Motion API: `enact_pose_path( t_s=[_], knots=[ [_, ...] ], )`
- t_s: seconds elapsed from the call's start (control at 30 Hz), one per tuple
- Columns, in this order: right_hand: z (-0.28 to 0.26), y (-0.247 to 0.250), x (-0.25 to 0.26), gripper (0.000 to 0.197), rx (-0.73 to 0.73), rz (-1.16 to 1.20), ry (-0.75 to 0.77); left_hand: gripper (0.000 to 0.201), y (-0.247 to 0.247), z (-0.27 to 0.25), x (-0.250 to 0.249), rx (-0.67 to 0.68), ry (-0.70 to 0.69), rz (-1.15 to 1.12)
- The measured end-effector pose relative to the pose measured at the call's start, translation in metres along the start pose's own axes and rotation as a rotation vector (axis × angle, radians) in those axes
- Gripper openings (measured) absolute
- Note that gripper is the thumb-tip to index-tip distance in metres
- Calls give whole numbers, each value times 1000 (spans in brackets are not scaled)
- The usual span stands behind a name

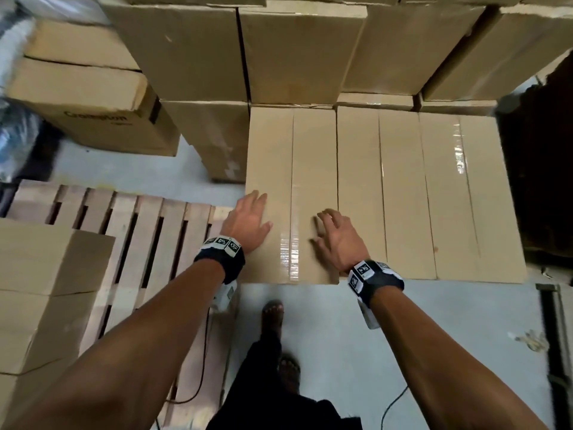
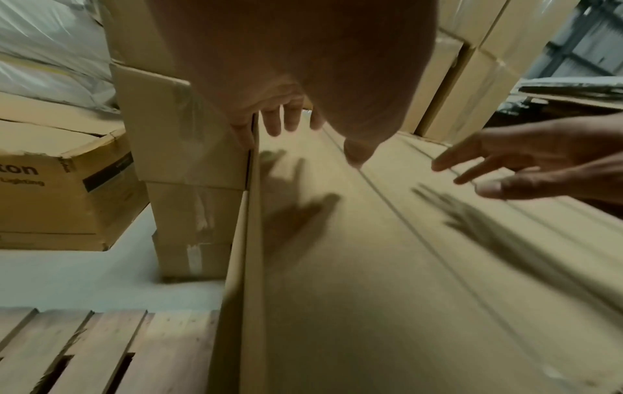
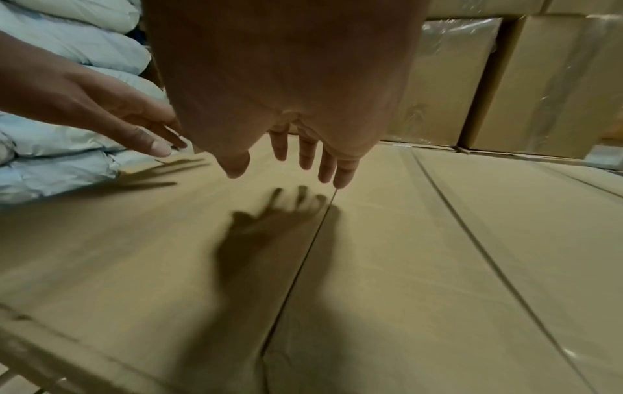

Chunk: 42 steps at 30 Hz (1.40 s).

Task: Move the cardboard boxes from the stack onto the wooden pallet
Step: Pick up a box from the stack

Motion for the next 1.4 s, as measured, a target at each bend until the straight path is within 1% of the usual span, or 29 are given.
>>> enact_pose_path(
  t_s=[0.17, 0.3, 0.47, 0.57, 0.7, 0.77, 0.93, 1.03, 1.2, 1.33, 1.4],
  knots=[
    [37, -19, -9, 69, -63, -110, 10, 82, -31, 34, 18, -30, -48, 95],
    [52, -30, -14, 68, -87, -153, -24, 78, -52, 49, 22, -64, -74, 165],
    [55, -36, -16, 71, -84, -183, -74, 76, -53, 46, 29, -98, -79, 177],
    [58, -33, -13, 74, -98, -141, -64, 76, -51, 43, 40, -96, -70, 167],
    [66, -29, -8, 74, -134, 49, -17, 75, -50, 41, 47, -85, -66, 161],
    [73, -29, -7, 75, -148, 105, 2, 75, -49, 41, 47, -101, -76, 151],
    [89, -30, -6, 81, -134, 56, 76, 71, -45, 38, 47, -175, -118, 48],
    [95, -27, -6, 85, -157, 79, 103, 70, -44, 37, 50, -196, -137, -2],
    [101, -27, -8, 87, -185, 87, 113, 73, -38, 44, 54, -184, -188, -51],
    [101, -30, -11, 86, -198, 94, 115, 77, -28, 58, 57, -88, -211, -28],
    [102, -32, -12, 88, -190, 91, 114, 78, -23, 63, 57, -53, -198, -35]
  ],
)
Point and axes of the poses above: each hand's wrist, its own z-axis towards the middle knuckle, its own y-axis out of the back of the hand, x = y × z, the point moved 5 cm from there along z, towards the middle knuckle
